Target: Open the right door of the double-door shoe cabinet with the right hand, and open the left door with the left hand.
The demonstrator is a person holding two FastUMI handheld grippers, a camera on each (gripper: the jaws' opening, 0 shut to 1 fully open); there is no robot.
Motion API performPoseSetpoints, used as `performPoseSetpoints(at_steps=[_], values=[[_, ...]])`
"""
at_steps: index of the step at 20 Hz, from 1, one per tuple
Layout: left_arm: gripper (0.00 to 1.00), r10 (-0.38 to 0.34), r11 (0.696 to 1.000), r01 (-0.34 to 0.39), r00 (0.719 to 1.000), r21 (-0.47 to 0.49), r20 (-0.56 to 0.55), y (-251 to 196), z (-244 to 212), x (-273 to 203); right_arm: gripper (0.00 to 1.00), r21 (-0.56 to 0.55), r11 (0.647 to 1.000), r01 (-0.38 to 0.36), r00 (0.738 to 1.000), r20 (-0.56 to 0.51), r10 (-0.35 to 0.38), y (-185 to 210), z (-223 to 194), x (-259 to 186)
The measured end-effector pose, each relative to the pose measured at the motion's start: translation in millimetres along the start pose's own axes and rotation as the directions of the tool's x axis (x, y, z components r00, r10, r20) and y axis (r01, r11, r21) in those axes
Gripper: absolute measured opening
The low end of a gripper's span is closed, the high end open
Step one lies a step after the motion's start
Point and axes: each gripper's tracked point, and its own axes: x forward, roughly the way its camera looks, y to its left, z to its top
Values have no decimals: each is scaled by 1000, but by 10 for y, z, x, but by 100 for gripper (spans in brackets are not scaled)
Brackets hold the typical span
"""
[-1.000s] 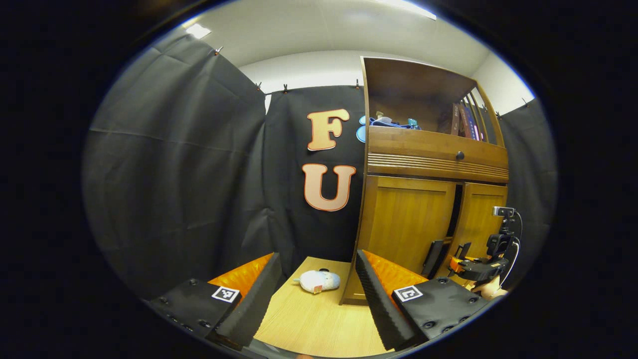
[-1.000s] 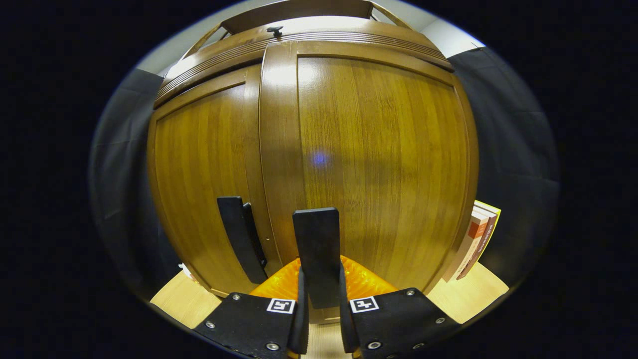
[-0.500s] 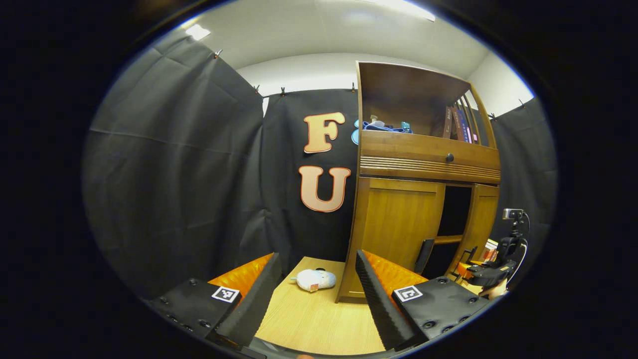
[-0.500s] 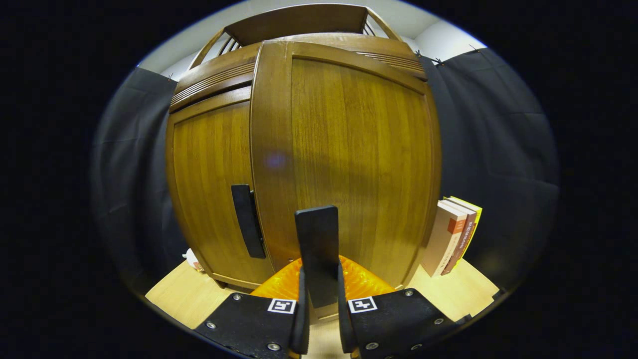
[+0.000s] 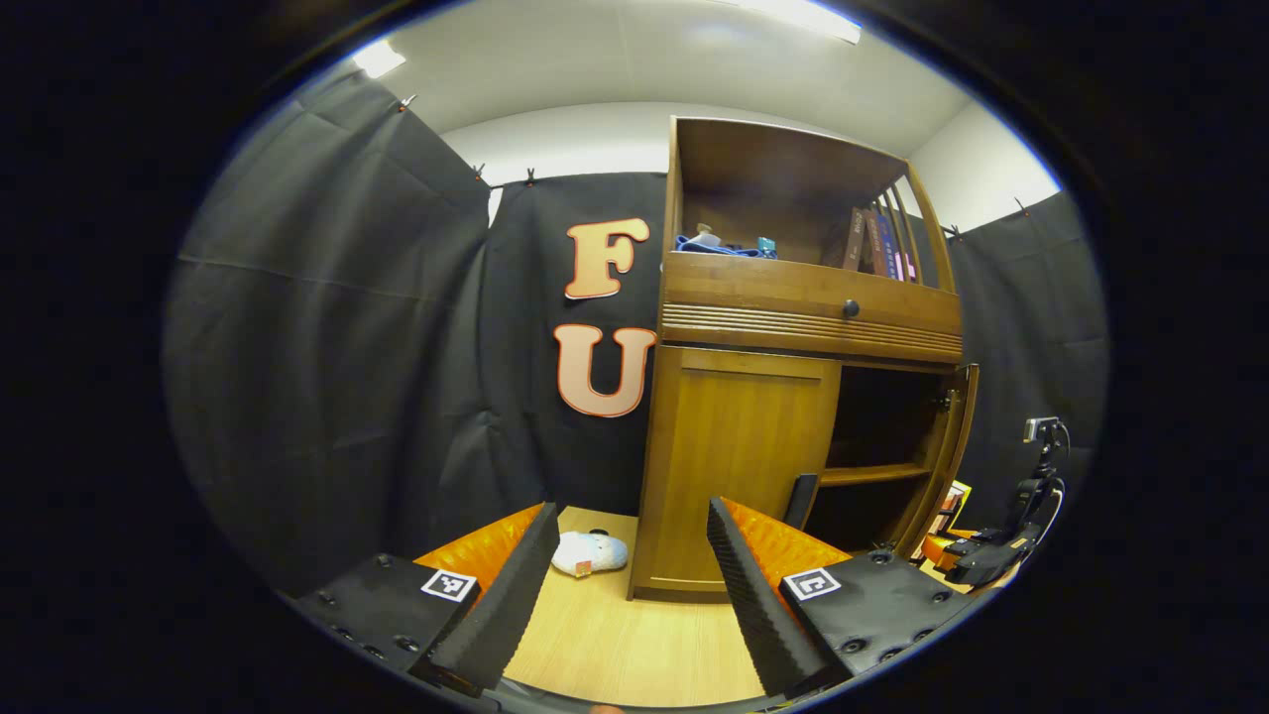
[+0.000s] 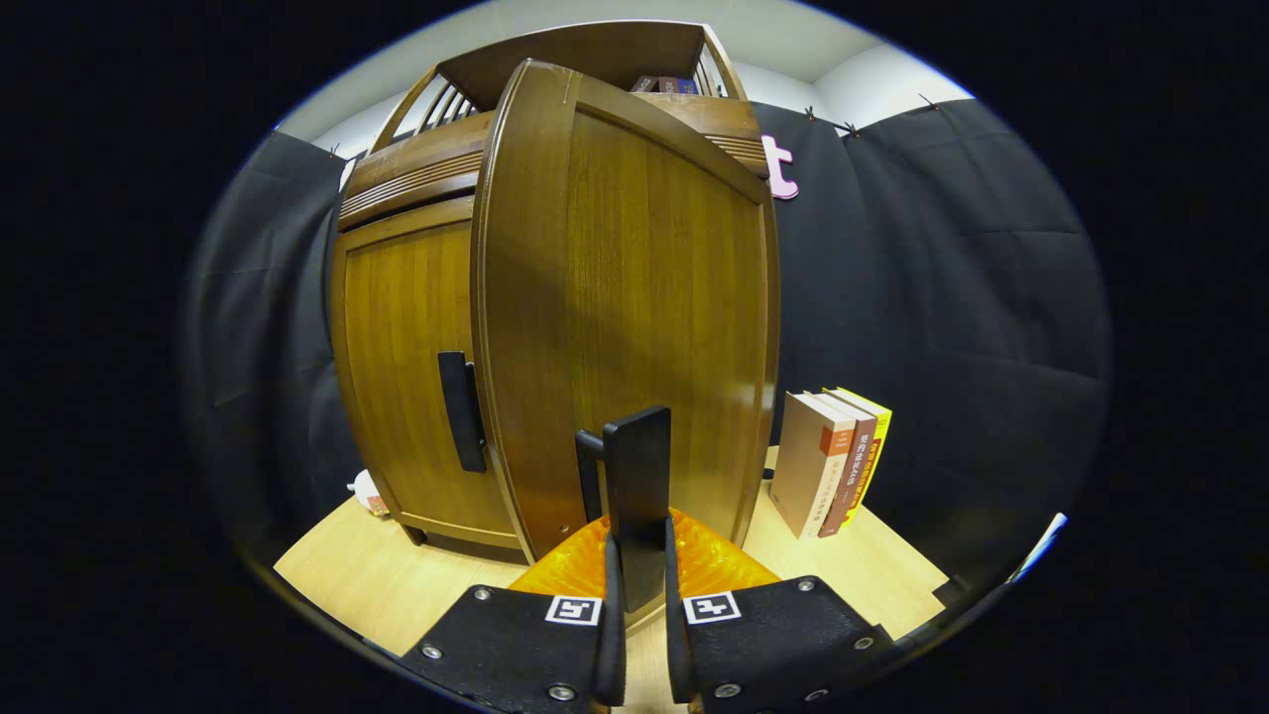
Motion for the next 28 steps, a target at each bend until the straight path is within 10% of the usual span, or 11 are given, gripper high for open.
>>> performPoseSetpoints(at_steps=[19, 28], values=[[93, -54, 997, 52, 998, 55, 26, -158, -42, 85, 0, 3, 999, 38, 999, -38, -38, -1296, -13, -359], [93, -49, 998, 48, 998, 48, 26, -304, -172, 271, 0, 20, 997, -69, 997, -30, 69, -1709, 0, -334]])
